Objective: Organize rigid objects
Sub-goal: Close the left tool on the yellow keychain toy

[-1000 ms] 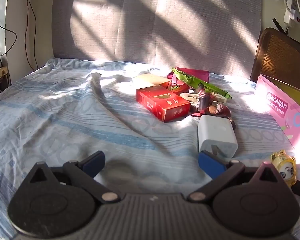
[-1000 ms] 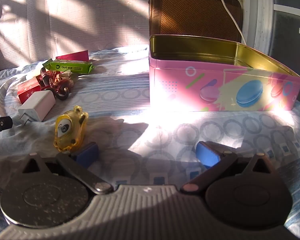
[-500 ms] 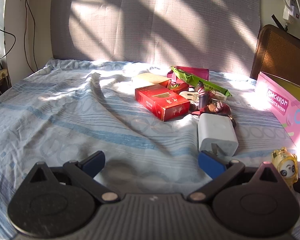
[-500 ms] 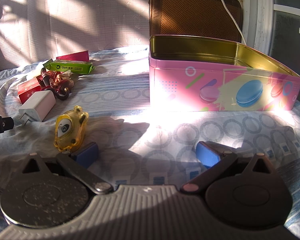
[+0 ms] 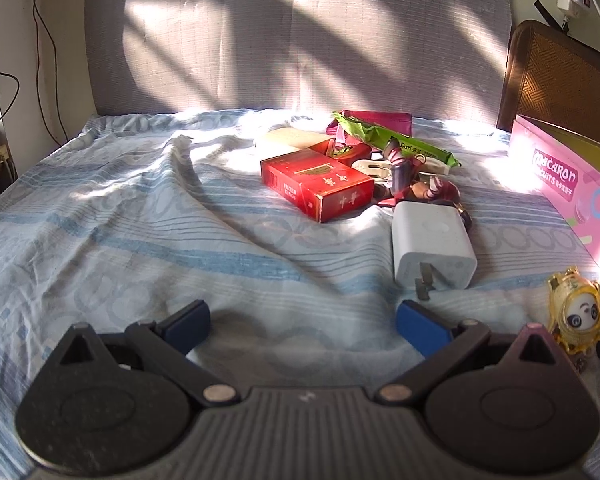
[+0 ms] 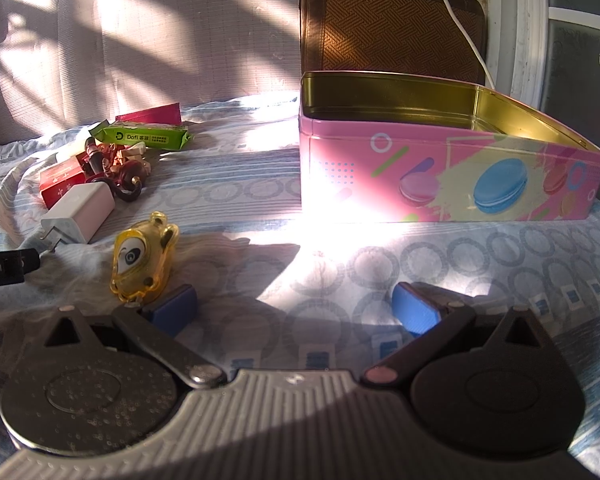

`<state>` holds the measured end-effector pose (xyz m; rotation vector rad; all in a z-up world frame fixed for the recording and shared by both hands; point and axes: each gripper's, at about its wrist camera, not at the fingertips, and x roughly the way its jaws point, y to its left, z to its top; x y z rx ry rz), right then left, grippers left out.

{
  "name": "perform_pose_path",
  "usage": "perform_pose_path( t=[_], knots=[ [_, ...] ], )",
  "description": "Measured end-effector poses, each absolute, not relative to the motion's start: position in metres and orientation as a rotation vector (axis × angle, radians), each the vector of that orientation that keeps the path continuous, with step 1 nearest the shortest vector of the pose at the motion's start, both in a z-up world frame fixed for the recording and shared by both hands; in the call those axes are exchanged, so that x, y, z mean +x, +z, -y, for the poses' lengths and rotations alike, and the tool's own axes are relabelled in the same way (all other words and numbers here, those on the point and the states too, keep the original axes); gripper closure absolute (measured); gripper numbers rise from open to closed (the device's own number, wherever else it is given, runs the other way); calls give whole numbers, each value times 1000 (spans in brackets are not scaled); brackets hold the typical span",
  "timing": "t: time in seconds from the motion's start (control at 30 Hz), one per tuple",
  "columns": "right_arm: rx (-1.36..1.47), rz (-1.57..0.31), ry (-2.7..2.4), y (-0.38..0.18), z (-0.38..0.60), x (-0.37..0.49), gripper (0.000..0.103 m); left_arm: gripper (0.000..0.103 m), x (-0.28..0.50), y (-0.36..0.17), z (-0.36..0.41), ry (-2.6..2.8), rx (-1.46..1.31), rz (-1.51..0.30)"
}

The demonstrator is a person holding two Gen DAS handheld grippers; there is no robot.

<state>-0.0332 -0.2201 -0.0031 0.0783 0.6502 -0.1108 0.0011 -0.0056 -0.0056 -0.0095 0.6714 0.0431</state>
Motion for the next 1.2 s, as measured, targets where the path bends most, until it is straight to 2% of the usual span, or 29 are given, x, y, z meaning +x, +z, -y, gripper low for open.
perform_pose_path(
  t=[0.33, 0.53, 0.63, 0.7, 0.83, 0.87, 0.9, 1.0, 1.1, 1.2],
  knots=[
    [116, -632, -71, -4, 223, -36, 0, 0, -8, -3, -2, -56, 28, -699],
    [334, -440, 23, 0, 244, -63, 3, 1, -15, 5, -13, -34, -26, -629],
    [386, -390, 11, 10, 249, -68, 11, 1, -22, 13, -22, -83, -79, -567],
    [325, -365, 14, 21, 246, -69, 25, 1, -21, 21, -24, -130, -103, -565],
    [176, -336, 80, 36, 230, -72, 29, 11, -16, 37, -18, -297, -147, -575],
    [142, -357, 102, 36, 226, -70, 33, 13, -12, 40, -13, -362, -159, -590],
    [115, -390, 127, 33, 223, -66, 39, 17, -7, 41, -7, -425, -172, -613],
    [115, -509, 201, 21, 219, -55, 49, 32, 10, 39, 17, -564, -192, -696],
    [83, -556, 260, 18, 209, -46, 54, 46, 27, 31, 40, -632, -210, -771],
    [24, -565, 294, 18, 198, -39, 54, 48, 35, 24, 55, -665, -224, -812]
  ],
)
